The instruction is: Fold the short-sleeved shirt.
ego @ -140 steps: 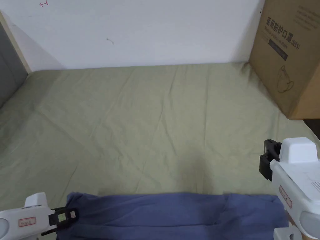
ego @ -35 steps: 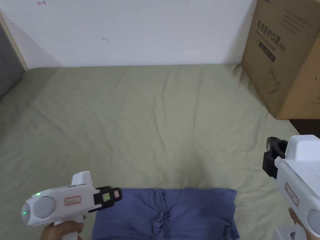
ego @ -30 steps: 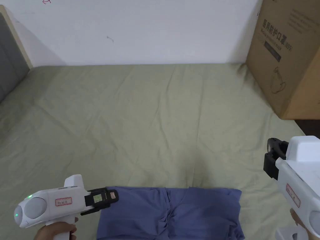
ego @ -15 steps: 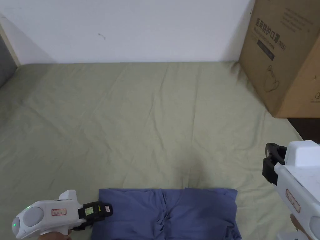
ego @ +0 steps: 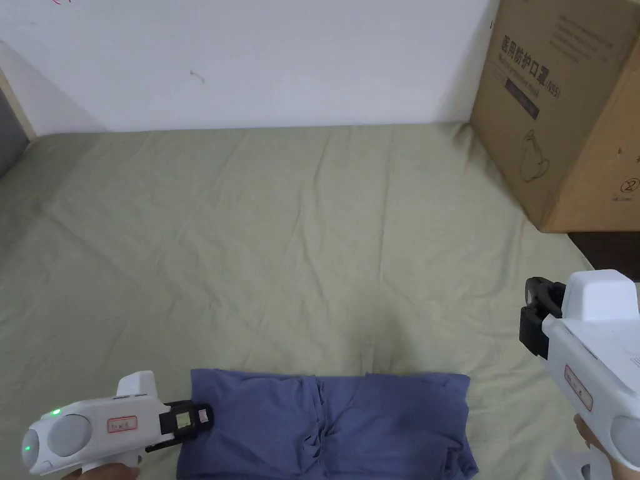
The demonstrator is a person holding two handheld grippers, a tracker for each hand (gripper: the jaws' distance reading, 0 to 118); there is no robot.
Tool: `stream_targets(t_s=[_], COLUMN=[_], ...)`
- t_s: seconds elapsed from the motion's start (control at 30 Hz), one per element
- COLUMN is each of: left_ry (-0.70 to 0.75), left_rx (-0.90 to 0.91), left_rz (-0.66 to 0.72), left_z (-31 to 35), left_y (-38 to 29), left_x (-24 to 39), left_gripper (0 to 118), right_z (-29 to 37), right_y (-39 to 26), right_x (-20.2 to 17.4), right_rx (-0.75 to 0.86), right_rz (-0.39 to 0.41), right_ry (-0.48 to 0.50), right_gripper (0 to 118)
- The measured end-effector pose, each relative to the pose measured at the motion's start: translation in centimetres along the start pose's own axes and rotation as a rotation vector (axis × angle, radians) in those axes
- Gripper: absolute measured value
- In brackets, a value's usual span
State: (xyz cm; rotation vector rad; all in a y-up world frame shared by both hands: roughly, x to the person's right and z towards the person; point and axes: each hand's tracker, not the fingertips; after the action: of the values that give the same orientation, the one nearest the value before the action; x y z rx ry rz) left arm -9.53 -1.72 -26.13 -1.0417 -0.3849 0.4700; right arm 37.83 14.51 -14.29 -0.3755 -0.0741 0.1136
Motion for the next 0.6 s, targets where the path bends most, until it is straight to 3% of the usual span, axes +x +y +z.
stream_targets(t_s=[0.27,0.53,0.6], left_ry=[0.15,0.307,0.284], left_rx=[0.074,0.043,0.035], left_rz=[-0.028,-0.128,-0.152], left_z=[7.3,10.4,9.2], left_y=[2.0,2.8,2.5], left_x=[-3.8,-2.9,0.5], left_gripper=[7,7,7], right_z=[0.2,0.4,0.5], right_y=[0.7,0.8,0.9], right_x=[-0.7,-1.2,-1.2], right_rx=[0.033,0.051,0.053], right_rz=[-0.008,-0.015,-0.02], right_ry=[0.038,0.07,0.075], right_gripper=[0,0,0])
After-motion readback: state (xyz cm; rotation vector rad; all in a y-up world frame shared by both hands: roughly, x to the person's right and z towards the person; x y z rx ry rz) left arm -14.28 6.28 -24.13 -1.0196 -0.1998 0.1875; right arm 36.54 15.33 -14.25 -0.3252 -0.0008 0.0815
